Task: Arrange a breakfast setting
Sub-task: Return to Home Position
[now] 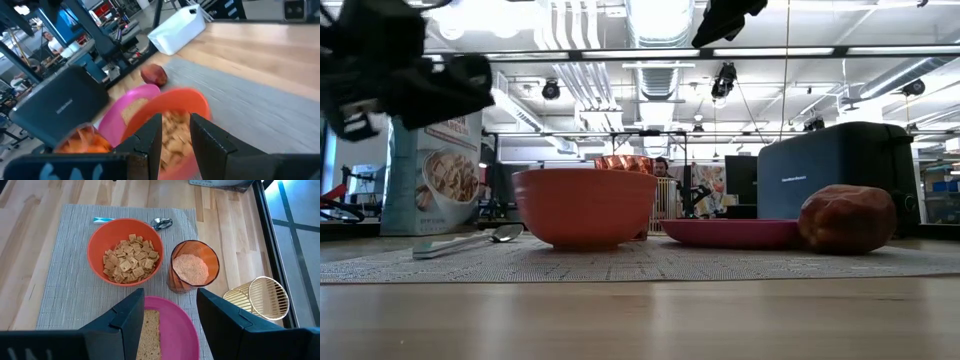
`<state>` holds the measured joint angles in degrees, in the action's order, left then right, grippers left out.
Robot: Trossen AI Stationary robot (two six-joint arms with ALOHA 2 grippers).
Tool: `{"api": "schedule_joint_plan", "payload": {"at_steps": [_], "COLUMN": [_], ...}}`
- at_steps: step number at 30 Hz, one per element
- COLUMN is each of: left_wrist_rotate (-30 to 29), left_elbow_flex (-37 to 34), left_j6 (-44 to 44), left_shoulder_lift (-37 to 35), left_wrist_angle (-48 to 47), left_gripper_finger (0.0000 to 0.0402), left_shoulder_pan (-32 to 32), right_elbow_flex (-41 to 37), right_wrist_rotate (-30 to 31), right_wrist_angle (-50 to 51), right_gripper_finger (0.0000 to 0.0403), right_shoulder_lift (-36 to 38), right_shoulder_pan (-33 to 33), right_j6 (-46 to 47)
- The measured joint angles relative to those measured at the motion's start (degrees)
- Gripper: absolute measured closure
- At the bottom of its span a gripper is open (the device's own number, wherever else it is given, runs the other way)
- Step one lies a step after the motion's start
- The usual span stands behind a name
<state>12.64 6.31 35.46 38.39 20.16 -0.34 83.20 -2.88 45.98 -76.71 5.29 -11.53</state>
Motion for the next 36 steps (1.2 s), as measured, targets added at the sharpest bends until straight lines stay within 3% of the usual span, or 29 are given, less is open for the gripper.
{"api": "schedule_joint_plan", "payload": {"at_steps": [4, 9, 27, 36], "left_wrist_rotate": [0.0, 0.03, -0.06, -0.09], "left_elbow_flex": [-5.77, -5.31, -5.73, -5.75], "left_j6": [0.02, 0.06, 0.0, -0.02], "left_shoulder_lift": [-5.27, -11.27, -37.45, -37.59], "left_wrist_angle": [-0.5, -11.45, -12.89, -10.2], "left_gripper_finger": [0.0318, 0.0318, 0.0318, 0.0318], "left_shoulder_pan": [0.0, -0.04, -0.04, -0.01], "right_elbow_flex": [0.0, 0.0, 0.0, 0.0], "right_wrist_rotate": [0.0, -0.01, -0.01, -0.04], "right_wrist_angle": [0.01, 0.02, 0.0, 0.0], "right_gripper_finger": [0.0232, 0.0232, 0.0232, 0.0232], "right_shoulder_lift": [0.0, 0.0, 0.0, 0.0], "right_shoulder_pan": [0.01, 0.0, -0.01, 0.25], "right_j6": [0.0, 0.0, 0.0, 0.0]}}
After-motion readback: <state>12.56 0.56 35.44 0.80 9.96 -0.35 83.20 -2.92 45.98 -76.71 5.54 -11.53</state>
